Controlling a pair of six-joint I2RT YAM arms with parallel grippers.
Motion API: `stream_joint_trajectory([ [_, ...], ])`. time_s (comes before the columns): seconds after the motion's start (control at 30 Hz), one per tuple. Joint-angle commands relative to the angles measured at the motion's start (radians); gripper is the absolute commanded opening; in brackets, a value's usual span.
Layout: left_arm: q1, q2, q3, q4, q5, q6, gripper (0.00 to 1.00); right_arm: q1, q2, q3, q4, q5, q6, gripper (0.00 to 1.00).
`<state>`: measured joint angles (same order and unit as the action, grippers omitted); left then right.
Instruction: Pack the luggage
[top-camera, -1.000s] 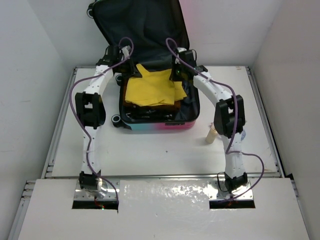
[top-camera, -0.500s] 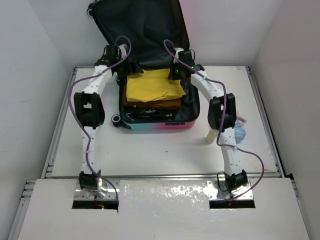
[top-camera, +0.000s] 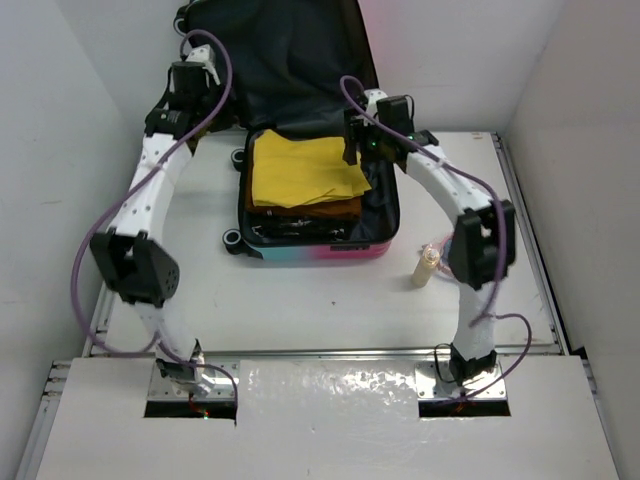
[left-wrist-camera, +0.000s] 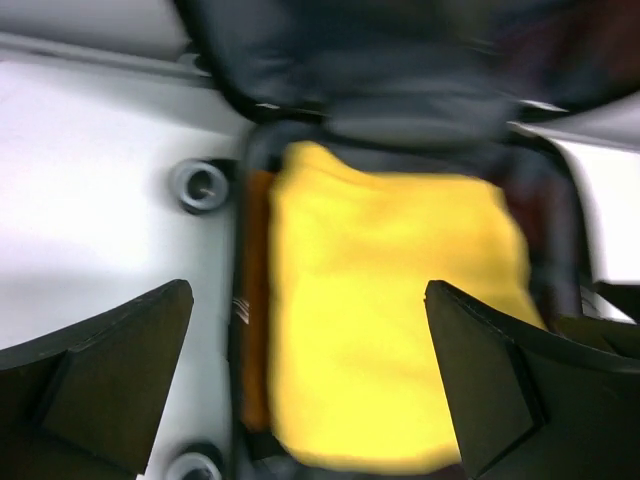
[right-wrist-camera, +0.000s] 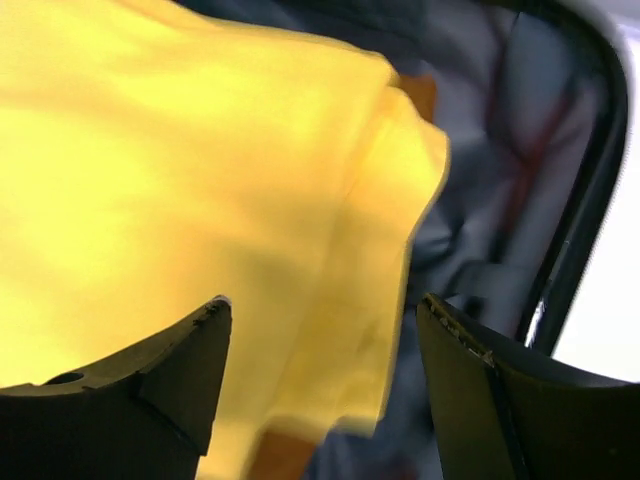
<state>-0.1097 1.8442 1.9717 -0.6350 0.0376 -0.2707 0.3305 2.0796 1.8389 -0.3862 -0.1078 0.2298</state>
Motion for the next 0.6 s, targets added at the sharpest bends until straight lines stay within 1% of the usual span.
stream_joint_trajectory([
  [0.0,-0.114,-0.106,-0.178,0.108,-0.028,-0.022,0.97,0.088,-0.250,-0.189,0.156,0.008,0.008,0.70],
  [0.07,-0.123,-0.100,-0.223,0.142,-0.019,-0.042,0.94,0.120,-0.300,-0.281,0.191,-0.029,0.009,0.65],
  [0.1,-0.125,-0.080,-0.232,0.156,-0.007,-0.047,0.86,0.139,-0.324,-0.344,0.202,-0.055,0.011,0.62],
  [0.13,-0.127,-0.022,-0.211,0.152,0.022,-0.047,0.81,0.172,-0.326,-0.372,0.226,-0.067,-0.013,0.59],
  [0.17,-0.125,0.008,-0.197,0.153,0.050,-0.042,0.75,0.183,-0.323,-0.391,0.237,-0.064,-0.026,0.44],
  [0.2,-0.125,0.044,-0.157,0.167,0.071,-0.036,0.59,0.192,-0.296,-0.423,0.251,-0.063,-0.029,0.30],
  [0.23,-0.125,0.123,-0.125,0.169,0.105,-0.032,0.51,0.193,-0.273,-0.432,0.277,-0.085,-0.014,0.10],
  [0.27,-0.124,0.166,-0.093,0.166,0.116,-0.025,0.46,0.194,-0.244,-0.429,0.277,-0.092,-0.018,0.01],
  [0.3,-0.119,0.215,-0.007,0.149,0.119,-0.027,0.39,0.191,-0.175,-0.425,0.268,-0.076,-0.027,0.00],
  [0.33,-0.113,0.322,0.051,0.117,0.111,-0.031,0.34,0.189,-0.141,-0.418,0.265,-0.063,-0.026,0.00],
  [0.37,-0.107,0.370,0.102,0.060,0.116,-0.038,0.31,0.189,-0.112,-0.423,0.265,-0.049,-0.023,0.00],
  [0.4,-0.096,0.412,0.165,0.046,0.117,-0.041,0.30,0.183,-0.086,-0.434,0.280,-0.041,-0.011,0.00],
  [0.43,-0.093,0.467,0.174,0.034,0.093,-0.042,0.30,0.180,-0.046,-0.444,0.286,-0.040,0.003,0.00],
  [0.47,-0.090,0.481,0.173,0.025,0.075,-0.045,0.31,0.180,-0.035,-0.458,0.296,-0.044,0.017,0.00],
  [0.53,-0.082,0.504,0.126,0.014,0.030,-0.048,0.32,0.180,-0.035,-0.547,0.374,-0.064,0.060,0.00],
  [0.57,-0.082,0.506,0.099,0.036,0.024,-0.044,0.34,0.182,-0.053,-0.611,0.403,-0.093,0.080,0.00],
])
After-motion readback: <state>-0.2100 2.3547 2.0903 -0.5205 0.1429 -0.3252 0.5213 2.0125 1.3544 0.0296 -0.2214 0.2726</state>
